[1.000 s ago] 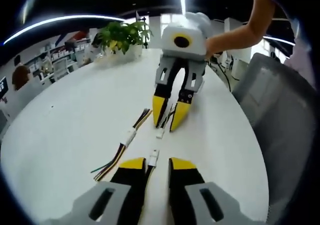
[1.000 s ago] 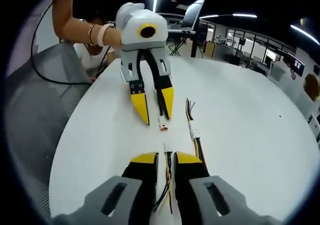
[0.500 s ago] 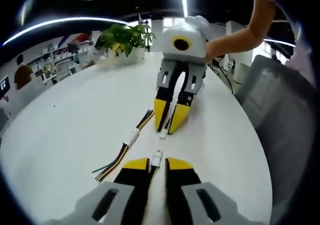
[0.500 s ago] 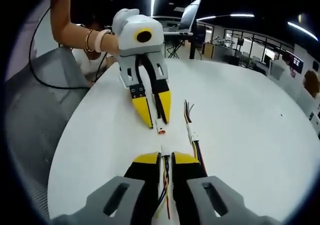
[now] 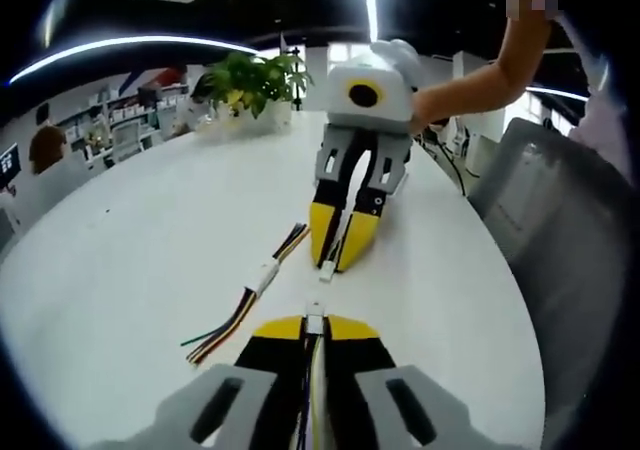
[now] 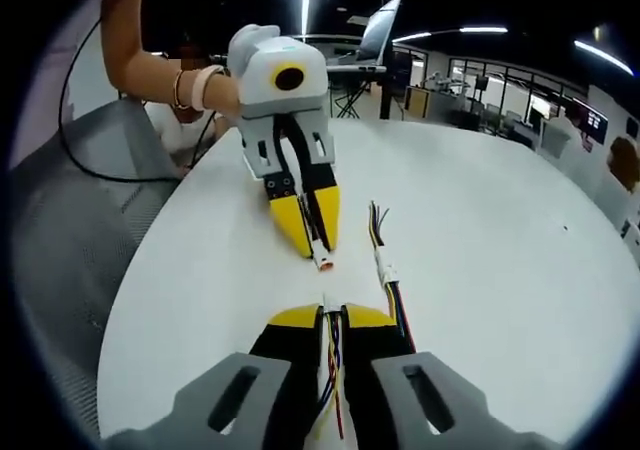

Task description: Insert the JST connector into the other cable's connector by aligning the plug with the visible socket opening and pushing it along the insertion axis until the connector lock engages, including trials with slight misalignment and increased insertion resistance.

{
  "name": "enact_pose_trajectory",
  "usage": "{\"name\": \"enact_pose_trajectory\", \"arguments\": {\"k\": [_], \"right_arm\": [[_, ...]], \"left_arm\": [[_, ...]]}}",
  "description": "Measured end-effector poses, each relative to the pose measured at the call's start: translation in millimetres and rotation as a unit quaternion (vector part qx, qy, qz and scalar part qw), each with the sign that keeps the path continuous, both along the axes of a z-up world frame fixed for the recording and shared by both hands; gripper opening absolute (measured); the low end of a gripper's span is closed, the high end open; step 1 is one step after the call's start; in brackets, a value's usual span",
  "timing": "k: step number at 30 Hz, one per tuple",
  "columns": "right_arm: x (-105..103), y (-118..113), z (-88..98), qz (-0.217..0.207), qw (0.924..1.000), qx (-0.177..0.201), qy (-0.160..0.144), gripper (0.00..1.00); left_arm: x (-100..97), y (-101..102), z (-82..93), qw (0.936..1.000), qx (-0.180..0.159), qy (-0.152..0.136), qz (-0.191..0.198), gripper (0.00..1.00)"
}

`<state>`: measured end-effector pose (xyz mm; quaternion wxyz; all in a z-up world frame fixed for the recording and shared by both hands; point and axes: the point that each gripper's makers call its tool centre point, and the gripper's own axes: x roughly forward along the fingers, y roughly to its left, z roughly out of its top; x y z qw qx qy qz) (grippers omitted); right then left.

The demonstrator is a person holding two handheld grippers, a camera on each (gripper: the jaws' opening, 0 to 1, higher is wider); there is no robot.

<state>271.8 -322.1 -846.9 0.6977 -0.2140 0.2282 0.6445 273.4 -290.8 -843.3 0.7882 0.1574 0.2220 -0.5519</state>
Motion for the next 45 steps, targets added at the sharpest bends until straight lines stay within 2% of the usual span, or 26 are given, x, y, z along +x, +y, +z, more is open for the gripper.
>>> {"name": "enact_pose_trajectory", "arguments": {"k": [3, 6, 8, 21, 32, 45], "right_arm": [[1, 0, -0.1, -0.002, 1.0, -0.001, -0.001, 0.04], [1, 0, 0.1, 0.0, 1.0, -0.002, 0.002, 0.04], [1, 0, 0.0, -0.001, 1.0, -0.003, 0.003, 0.04], [2, 7, 13.0, 0.013, 0.9999, -0.004, -0.008, 0.04], [-2, 15, 15.0, 0.041, 0.9989, -0.014, -0.016, 0.04], [-3, 15, 12.1, 0.054, 0.9981, -0.02, -0.02, 0.04]], "left_arm": [[0.6, 1, 0.4, 0.9998, -0.01, 0.015, 0.005, 0.0], [0.5, 1, 0.2, 0.9998, -0.008, 0.016, 0.001, 0.0], [-1.5, 1, -0.3, 0.9996, -0.008, 0.028, -0.002, 0.0], [-3.1, 0, 2.4, 0.9996, 0.008, 0.015, -0.022, 0.0], [-0.4, -3, 14.9, 0.9995, 0.012, 0.004, -0.03, 0.0], [-3.5, -6, 15.7, 0.9989, 0.015, 0.005, -0.045, 0.0]]}}
